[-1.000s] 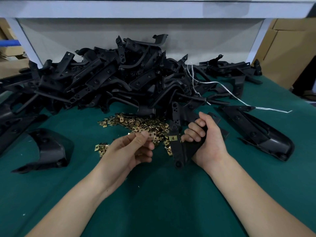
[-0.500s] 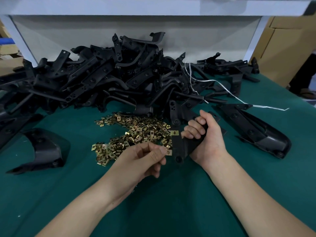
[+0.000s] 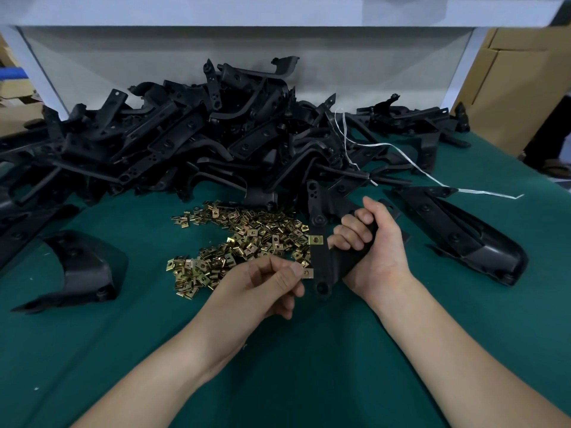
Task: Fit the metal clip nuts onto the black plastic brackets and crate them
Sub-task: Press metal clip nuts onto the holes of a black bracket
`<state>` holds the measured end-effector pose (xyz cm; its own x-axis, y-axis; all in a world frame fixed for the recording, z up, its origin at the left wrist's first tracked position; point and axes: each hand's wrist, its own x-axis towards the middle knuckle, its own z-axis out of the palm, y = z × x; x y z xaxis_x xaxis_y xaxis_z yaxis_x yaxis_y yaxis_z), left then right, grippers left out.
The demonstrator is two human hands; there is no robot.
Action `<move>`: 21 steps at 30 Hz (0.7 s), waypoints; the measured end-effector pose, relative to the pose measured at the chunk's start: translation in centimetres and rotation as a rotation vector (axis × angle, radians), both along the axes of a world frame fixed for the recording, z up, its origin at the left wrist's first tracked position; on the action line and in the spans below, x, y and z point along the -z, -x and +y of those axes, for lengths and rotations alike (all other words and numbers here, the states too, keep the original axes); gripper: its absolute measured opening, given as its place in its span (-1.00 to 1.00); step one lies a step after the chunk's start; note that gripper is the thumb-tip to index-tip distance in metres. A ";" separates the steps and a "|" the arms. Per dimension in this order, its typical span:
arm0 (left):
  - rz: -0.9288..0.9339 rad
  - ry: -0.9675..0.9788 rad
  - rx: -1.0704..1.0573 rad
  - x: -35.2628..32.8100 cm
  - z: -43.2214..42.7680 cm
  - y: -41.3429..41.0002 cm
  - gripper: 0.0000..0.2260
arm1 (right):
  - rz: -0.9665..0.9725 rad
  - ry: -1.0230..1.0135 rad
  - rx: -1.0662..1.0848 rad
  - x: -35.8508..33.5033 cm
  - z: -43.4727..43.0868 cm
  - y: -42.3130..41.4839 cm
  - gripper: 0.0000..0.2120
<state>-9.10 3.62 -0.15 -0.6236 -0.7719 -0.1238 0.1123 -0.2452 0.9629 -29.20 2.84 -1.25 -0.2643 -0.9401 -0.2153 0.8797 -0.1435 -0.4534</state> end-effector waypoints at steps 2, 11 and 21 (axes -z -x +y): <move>0.000 0.010 0.000 0.0 0.1 0.0 -0.86 | 0.003 0.003 0.000 -0.1 0.0 -0.1 -0.62; -0.027 0.032 0.006 0.3 0.0 0.0 -0.85 | 0.030 -0.010 0.034 -0.3 0.2 -0.2 -0.62; -0.037 0.015 0.066 0.7 -0.6 -0.2 -0.84 | 0.064 -0.007 0.051 -0.5 0.3 -0.3 -0.62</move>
<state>-8.89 3.00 -0.86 -0.6682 -0.7313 -0.1366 0.0611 -0.2369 0.9696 -28.91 3.09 -0.78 -0.3248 -0.9238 -0.2028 0.8407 -0.1837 -0.5095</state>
